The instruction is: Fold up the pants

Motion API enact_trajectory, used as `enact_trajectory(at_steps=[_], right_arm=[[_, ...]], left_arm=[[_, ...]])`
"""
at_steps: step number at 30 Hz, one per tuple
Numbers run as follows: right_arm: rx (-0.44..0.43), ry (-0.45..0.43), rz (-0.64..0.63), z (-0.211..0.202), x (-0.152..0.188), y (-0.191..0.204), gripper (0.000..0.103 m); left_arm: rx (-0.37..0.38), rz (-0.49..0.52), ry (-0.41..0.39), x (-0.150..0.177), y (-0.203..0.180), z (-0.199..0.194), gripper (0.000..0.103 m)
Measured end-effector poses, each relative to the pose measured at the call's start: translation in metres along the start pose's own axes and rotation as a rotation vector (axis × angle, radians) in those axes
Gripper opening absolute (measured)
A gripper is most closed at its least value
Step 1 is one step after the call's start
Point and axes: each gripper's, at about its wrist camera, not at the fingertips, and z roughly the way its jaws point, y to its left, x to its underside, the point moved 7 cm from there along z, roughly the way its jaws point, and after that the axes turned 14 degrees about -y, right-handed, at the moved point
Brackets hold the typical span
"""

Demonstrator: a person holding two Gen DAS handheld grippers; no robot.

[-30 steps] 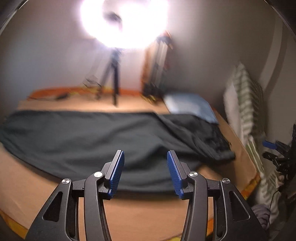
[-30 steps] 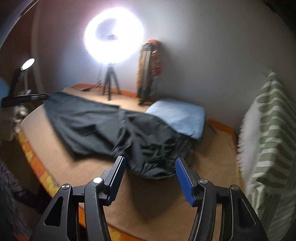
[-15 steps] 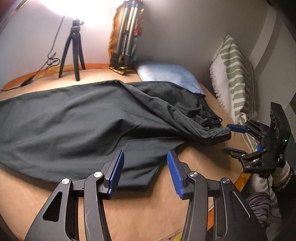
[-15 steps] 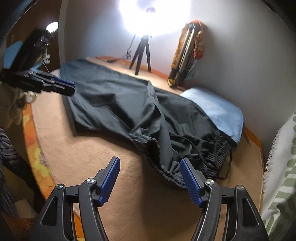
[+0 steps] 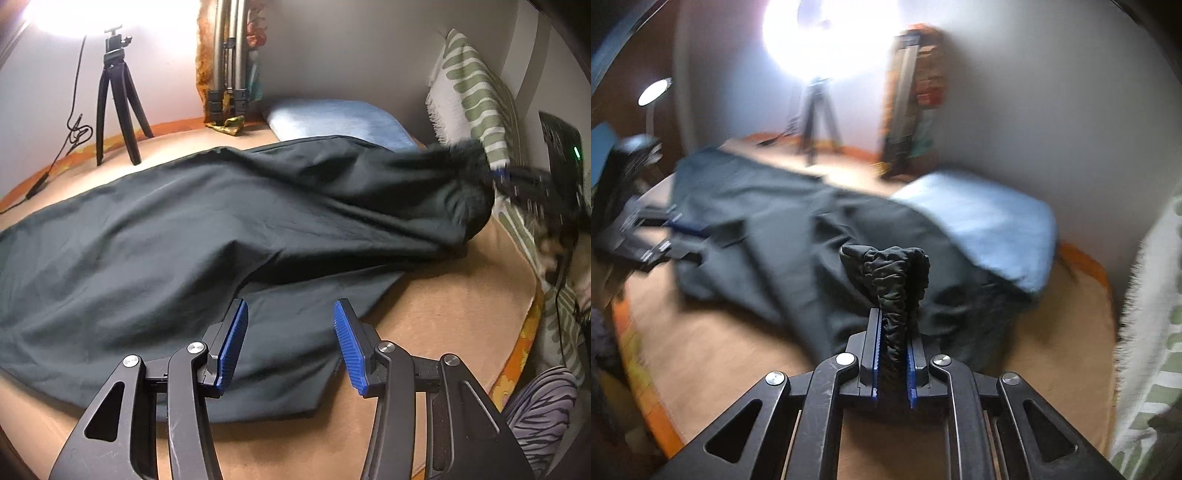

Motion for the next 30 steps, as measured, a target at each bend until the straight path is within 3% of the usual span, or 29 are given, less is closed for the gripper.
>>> enact_trajectory(at_steps=[3, 6, 11, 15, 17, 20, 26, 30], right_arm=[[0.076, -0.024, 0.101, 0.009, -0.006, -0.045, 0.008], [0.106, 0.021, 0.188, 0.034, 0.005, -0.074, 0.008], [0.137, 0.096, 0.241, 0.071, 0.023, -0.089, 0.011], [0.193, 0.106, 0.363, 0.065, 0.032, -0.111, 0.043], [0.206, 0.097, 0.441, 0.049, 0.038, -0.119, 0.048], [0.201, 0.096, 0.581, 0.02, 0.053, -0.117, 0.066], [0.133, 0.167, 0.837, -0.005, 0.102, -0.085, 0.072], [0.088, 0.128, 1.027, -0.002, 0.112, -0.073, 0.072]], left_arm=[[-0.019, 0.028, 0.001, 0.002, 0.002, 0.002, 0.047], [-0.016, 0.037, 0.009, 0.004, 0.001, 0.004, 0.047], [-0.013, 0.069, 0.001, 0.003, -0.004, 0.003, 0.047], [-0.006, 0.092, 0.002, 0.005, -0.007, -0.002, 0.047], [-0.004, 0.108, -0.002, 0.006, -0.009, -0.006, 0.047], [0.001, 0.127, -0.004, 0.009, -0.011, -0.011, 0.048], [0.018, 0.128, 0.021, 0.018, -0.013, -0.013, 0.048], [0.024, 0.143, 0.018, 0.021, -0.017, -0.02, 0.048]])
